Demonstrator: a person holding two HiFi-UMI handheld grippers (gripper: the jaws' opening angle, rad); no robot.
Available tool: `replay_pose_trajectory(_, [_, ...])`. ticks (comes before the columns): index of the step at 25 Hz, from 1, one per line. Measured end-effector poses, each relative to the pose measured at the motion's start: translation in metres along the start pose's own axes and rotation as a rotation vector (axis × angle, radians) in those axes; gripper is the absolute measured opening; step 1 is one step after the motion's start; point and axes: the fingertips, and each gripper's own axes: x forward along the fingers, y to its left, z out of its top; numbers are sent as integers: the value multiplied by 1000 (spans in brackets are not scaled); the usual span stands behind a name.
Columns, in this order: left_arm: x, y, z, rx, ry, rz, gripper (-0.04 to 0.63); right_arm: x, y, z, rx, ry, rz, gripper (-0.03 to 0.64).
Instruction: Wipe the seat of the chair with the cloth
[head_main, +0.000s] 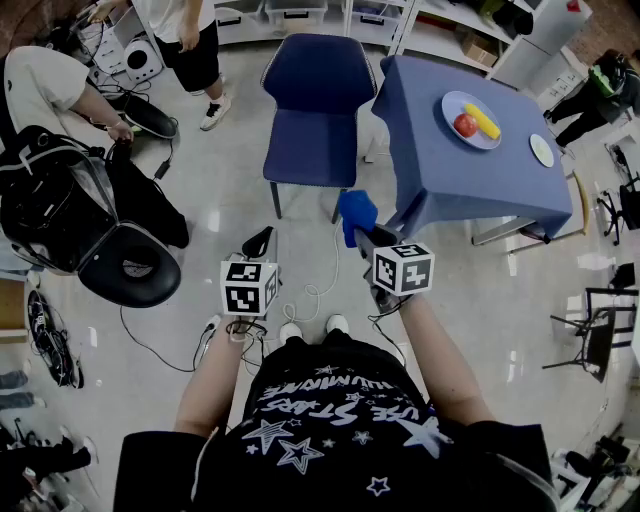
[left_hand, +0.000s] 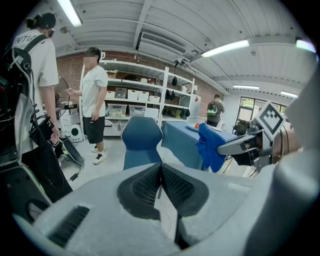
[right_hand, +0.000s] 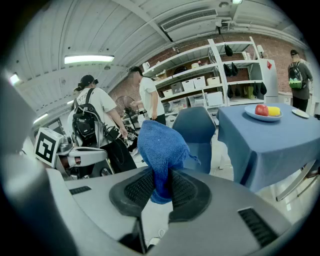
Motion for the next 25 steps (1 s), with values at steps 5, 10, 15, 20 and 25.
replay_pose_trajectory(5, [3, 6, -3, 1, 13, 3, 20, 9, 2, 0, 10, 8, 7, 72])
replay_pose_trajectory(10, [-9, 13, -22, -22, 48, 8, 20, 16, 13, -12, 31, 43, 6, 72])
replay_pose_trajectory(15, [-27, 37, -55, -72, 89, 16, 20, 29, 32, -35, 46, 81, -7, 72])
replay_pose_trajectory(20, [-33, 61, -56, -59, 81, 19, 20, 34, 40, -35, 59, 56, -33, 74])
replay_pose_trajectory(25, [-23, 77, -34, -53, 55, 27, 20, 37, 34, -18, 82, 27, -45, 74])
